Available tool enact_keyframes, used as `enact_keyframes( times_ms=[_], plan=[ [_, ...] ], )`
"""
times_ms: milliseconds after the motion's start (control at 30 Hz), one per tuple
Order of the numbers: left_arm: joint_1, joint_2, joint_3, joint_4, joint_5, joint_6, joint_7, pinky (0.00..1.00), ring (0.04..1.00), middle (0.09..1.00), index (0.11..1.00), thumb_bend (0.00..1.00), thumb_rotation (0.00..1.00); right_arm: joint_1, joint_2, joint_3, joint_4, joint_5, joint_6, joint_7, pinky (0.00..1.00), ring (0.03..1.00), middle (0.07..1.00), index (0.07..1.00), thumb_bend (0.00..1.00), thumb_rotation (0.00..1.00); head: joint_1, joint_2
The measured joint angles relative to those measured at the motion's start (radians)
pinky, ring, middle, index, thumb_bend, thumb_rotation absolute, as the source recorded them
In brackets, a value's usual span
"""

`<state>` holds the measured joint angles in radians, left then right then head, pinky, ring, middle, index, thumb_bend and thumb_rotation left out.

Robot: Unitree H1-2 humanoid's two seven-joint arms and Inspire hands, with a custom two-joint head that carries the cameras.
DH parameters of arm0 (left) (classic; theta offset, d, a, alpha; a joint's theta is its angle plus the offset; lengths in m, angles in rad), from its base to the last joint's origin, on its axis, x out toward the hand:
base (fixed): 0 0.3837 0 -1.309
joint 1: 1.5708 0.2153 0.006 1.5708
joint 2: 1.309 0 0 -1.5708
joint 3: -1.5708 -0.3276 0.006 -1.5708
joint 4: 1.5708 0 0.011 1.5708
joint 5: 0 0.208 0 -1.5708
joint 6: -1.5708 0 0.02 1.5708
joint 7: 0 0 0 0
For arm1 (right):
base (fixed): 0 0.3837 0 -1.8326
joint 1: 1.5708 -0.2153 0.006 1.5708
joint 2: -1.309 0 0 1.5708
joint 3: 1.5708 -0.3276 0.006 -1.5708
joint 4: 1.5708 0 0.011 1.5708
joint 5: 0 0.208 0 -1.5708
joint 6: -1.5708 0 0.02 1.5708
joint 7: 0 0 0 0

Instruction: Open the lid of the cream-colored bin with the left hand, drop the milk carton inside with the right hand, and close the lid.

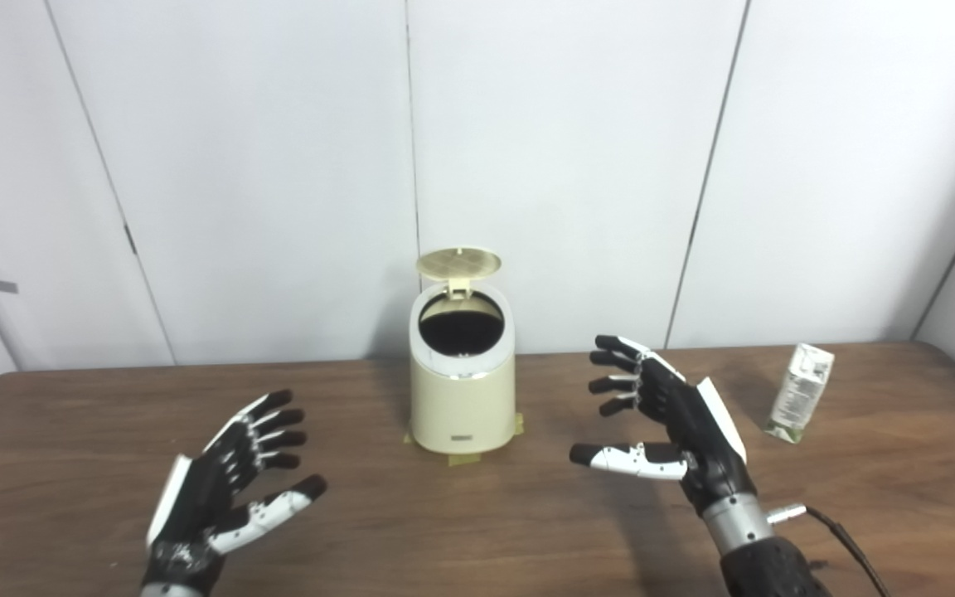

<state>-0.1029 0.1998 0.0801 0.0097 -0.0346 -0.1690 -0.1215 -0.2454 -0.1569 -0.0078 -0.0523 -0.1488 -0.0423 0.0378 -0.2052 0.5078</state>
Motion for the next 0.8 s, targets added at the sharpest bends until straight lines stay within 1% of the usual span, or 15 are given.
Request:
enact_keyframes(
  times_ms=[33, 100, 167, 200, 233, 300, 367, 433, 500, 533, 567, 633, 700, 733, 800],
  plan=[
    [0.001, 0.000, 0.001, 0.019, 0.001, -0.017, 0.000, 0.64, 0.702, 0.759, 0.825, 0.74, 0.17, -0.010, -0.015, -0.004, 0.004, -0.010, 0.002, 0.000, 0.56, 0.689, 0.795, 0.816, 0.81, 0.29, 0.000, 0.000],
    [0.006, 0.001, 0.006, 0.054, 0.002, -0.047, 0.001, 0.64, 0.701, 0.756, 0.821, 0.74, 0.16, -0.028, -0.046, -0.013, 0.009, -0.032, 0.004, -0.001, 0.56, 0.692, 0.795, 0.815, 0.82, 0.29, -0.043, -0.009],
    [0.005, 0.005, 0.013, 0.062, 0.000, -0.055, 0.002, 0.64, 0.702, 0.758, 0.816, 0.73, 0.15, -0.044, -0.076, -0.027, 0.010, -0.042, 0.004, -0.004, 0.59, 0.718, 0.801, 0.819, 0.83, 0.28, -0.091, -0.022],
    [0.005, 0.006, 0.016, 0.065, -0.001, -0.065, 0.002, 0.64, 0.708, 0.764, 0.820, 0.72, 0.13, -0.048, -0.083, -0.032, 0.011, -0.048, 0.005, -0.006, 0.59, 0.734, 0.811, 0.824, 0.84, 0.27, -0.159, -0.040],
    [0.004, 0.008, 0.018, 0.069, -0.002, -0.075, 0.001, 0.64, 0.709, 0.767, 0.822, 0.70, 0.12, -0.049, -0.090, -0.038, 0.007, -0.061, 0.017, -0.009, 0.59, 0.740, 0.816, 0.828, 0.84, 0.26, -0.178, -0.046],
    [0.001, 0.011, 0.025, 0.075, -0.006, -0.079, 0.001, 0.65, 0.703, 0.760, 0.814, 0.69, 0.12, -0.047, -0.095, -0.058, -0.016, -0.078, 0.063, -0.016, 0.56, 0.724, 0.822, 0.828, 0.81, 0.18, -0.203, -0.054],
    [-0.008, 0.021, 0.032, 0.091, -0.004, -0.076, 0.003, 0.67, 0.703, 0.752, 0.809, 0.70, 0.15, -0.045, -0.094, -0.084, -0.065, -0.087, 0.114, -0.036, 0.57, 0.711, 0.823, 0.826, 0.78, 0.14, -0.223, -0.060],
    [-0.010, 0.034, 0.038, 0.099, 0.002, -0.066, 0.006, 0.66, 0.712, 0.757, 0.810, 0.69, 0.11, -0.047, -0.095, -0.112, -0.105, -0.090, 0.131, -0.050, 0.57, 0.713, 0.821, 0.829, 0.75, 0.14, -0.238, -0.064],
    [-0.010, 0.041, 0.042, 0.102, 0.003, -0.059, 0.006, 0.66, 0.725, 0.763, 0.813, 0.68, 0.08, -0.053, -0.101, -0.134, -0.116, -0.092, 0.146, -0.064, 0.59, 0.727, 0.814, 0.817, 0.76, 0.15, -0.256, -0.071],
    [-0.010, 0.042, 0.043, 0.101, 0.003, -0.050, 0.007, 0.66, 0.727, 0.761, 0.812, 0.68, 0.09, -0.056, -0.108, -0.147, -0.113, -0.096, 0.153, -0.072, 0.58, 0.727, 0.803, 0.808, 0.77, 0.18, -0.260, -0.072],
    [-0.009, 0.042, 0.043, 0.099, 0.004, -0.041, 0.008, 0.67, 0.734, 0.761, 0.810, 0.68, 0.10, -0.060, -0.121, -0.159, -0.098, -0.102, 0.151, -0.080, 0.59, 0.728, 0.795, 0.803, 0.78, 0.21, -0.263, -0.074],
    [-0.006, 0.041, 0.043, 0.094, 0.006, -0.035, 0.009, 0.68, 0.737, 0.760, 0.808, 0.68, 0.12, -0.074, -0.156, -0.181, -0.050, -0.104, 0.150, -0.085, 0.62, 0.742, 0.793, 0.801, 0.79, 0.20, -0.264, -0.075],
    [-0.005, 0.041, 0.044, 0.094, 0.008, -0.033, 0.011, 0.68, 0.735, 0.756, 0.804, 0.68, 0.13, -0.087, -0.205, -0.208, 0.001, -0.104, 0.151, -0.091, 0.68, 0.769, 0.804, 0.809, 0.78, 0.19, -0.264, -0.074],
    [-0.005, 0.041, 0.046, 0.094, 0.008, -0.032, 0.012, 0.68, 0.734, 0.755, 0.803, 0.68, 0.13, -0.089, -0.230, -0.219, 0.014, -0.103, 0.151, -0.092, 0.69, 0.774, 0.807, 0.811, 0.78, 0.19, -0.264, -0.074],
    [-0.005, 0.041, 0.046, 0.094, 0.010, -0.031, 0.014, 0.65, 0.723, 0.756, 0.804, 0.69, 0.14, -0.090, -0.266, -0.234, 0.033, -0.096, 0.150, -0.093, 0.73, 0.797, 0.825, 0.833, 0.77, 0.16, -0.264, -0.074]
  ],
)
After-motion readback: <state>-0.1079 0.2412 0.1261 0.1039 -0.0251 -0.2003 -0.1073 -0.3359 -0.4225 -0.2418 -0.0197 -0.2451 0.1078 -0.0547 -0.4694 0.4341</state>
